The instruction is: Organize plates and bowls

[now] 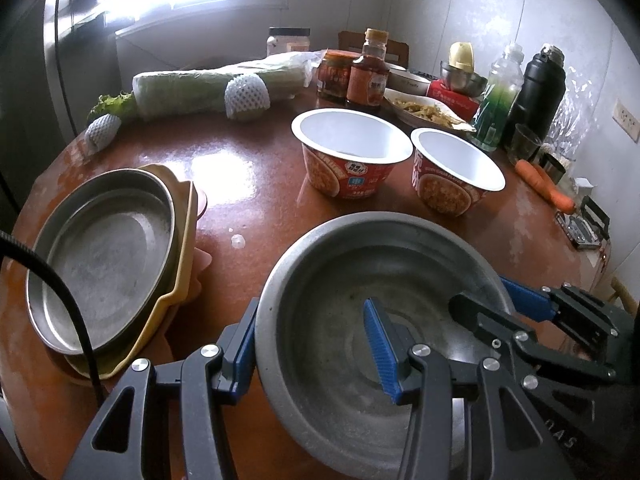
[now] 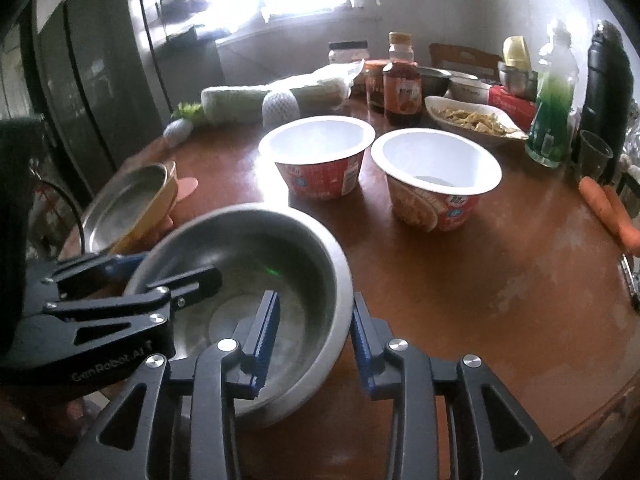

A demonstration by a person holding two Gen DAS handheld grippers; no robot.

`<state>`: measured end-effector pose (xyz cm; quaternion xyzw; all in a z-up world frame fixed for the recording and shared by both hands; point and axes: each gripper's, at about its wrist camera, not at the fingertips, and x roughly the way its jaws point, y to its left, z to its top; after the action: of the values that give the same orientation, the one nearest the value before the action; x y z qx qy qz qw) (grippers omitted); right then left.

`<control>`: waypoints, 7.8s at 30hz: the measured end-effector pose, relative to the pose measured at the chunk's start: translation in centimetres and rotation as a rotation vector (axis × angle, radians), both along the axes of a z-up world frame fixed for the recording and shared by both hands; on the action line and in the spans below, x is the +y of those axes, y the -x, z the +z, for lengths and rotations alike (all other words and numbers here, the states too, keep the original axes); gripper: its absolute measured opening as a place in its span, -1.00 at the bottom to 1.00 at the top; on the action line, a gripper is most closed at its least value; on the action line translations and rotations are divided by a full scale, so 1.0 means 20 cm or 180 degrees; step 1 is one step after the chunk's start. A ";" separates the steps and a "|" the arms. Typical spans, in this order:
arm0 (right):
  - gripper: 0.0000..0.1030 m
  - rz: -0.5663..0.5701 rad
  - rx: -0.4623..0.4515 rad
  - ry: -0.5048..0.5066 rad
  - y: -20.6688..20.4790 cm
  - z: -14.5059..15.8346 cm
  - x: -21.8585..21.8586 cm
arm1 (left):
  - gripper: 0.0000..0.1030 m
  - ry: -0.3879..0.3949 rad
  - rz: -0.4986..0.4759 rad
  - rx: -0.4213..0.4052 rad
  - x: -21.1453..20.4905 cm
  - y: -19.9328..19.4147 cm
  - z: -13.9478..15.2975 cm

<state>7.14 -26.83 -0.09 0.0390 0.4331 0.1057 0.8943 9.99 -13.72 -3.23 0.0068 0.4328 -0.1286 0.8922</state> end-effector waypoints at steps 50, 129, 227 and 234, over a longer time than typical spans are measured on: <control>-0.14 -0.0023 0.0168 -0.0163 -0.38 0.11 -0.01 | 0.00 0.0139 0.0185 -0.0076 0.08 -0.31 0.25; -0.22 0.0195 -0.0108 -0.0079 -0.49 0.27 0.16 | -0.33 0.0345 0.0172 0.0038 0.07 -0.45 0.34; -0.21 0.0157 -0.0061 0.0060 0.18 0.15 0.08 | -0.33 0.0159 -0.0100 0.0215 -0.06 0.15 0.17; -0.21 0.0159 -0.0009 0.0071 0.17 0.13 0.08 | -0.33 0.0139 -0.0101 0.0258 -0.07 0.15 0.15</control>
<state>3.67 -25.22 2.48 0.0181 0.4338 0.1232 0.8924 7.09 -15.10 -0.33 -0.0110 0.4655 -0.1523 0.8718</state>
